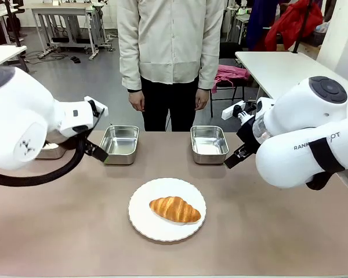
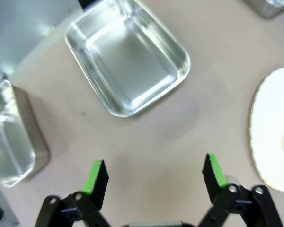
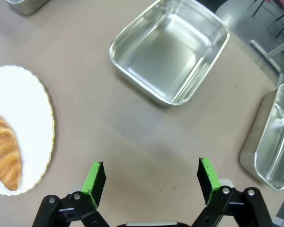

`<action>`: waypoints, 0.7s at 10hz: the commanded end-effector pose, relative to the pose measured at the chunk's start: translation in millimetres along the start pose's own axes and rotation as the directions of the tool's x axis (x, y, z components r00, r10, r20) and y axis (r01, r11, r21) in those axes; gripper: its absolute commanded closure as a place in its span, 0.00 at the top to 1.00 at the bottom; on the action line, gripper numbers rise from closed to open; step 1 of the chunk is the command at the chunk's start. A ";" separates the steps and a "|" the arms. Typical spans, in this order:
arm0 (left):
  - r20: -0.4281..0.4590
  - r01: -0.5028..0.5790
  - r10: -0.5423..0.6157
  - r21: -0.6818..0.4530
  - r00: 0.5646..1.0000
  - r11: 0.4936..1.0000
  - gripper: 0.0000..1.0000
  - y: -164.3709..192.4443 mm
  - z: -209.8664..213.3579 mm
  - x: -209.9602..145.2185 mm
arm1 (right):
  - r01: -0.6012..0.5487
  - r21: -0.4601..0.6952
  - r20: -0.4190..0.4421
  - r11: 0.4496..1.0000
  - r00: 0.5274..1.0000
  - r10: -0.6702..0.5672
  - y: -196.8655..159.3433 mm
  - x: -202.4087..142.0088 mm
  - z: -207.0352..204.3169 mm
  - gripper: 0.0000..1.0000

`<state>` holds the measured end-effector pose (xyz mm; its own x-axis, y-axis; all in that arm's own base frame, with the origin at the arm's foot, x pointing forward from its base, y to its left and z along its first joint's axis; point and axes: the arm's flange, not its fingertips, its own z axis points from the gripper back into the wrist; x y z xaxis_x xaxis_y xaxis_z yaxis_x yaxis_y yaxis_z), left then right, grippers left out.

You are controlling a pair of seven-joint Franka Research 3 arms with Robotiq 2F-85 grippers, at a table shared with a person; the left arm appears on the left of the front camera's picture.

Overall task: Place the bread in the container.
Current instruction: Place the Butter Roll into the Airtight Container indicated by the human.

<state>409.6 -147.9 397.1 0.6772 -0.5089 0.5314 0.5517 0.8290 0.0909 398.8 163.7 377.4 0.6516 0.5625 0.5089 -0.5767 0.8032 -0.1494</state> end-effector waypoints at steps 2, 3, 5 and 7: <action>0.026 0.015 -0.011 -0.159 1.000 0.987 1.00 71.6 68.8 30.2 | 0.041 0.039 0.049 0.998 0.998 -0.043 -64.5 24.4 56.9 1.00; 0.017 0.055 -0.053 -0.176 0.998 0.983 1.00 89.1 86.2 32.8 | 0.055 0.055 0.083 0.997 0.995 -0.059 -91.4 20.7 81.2 1.00; 0.002 0.190 -0.196 -0.251 0.981 0.949 1.00 127.0 110.6 20.2 | -0.008 0.123 0.142 0.992 0.990 -0.009 -147.7 -2.1 121.0 1.00; 0.102 0.363 -0.349 -0.322 0.931 0.874 1.00 166.3 132.7 -8.5 | -0.092 0.184 0.204 0.979 0.977 0.053 -187.7 -26.7 143.8 1.00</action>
<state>428.3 5.1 520.5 0.4813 -0.7063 0.5192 0.8262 0.5634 0.0006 411.8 -16.2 515.0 0.5556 0.5266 0.6435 -0.6454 0.7610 -0.0655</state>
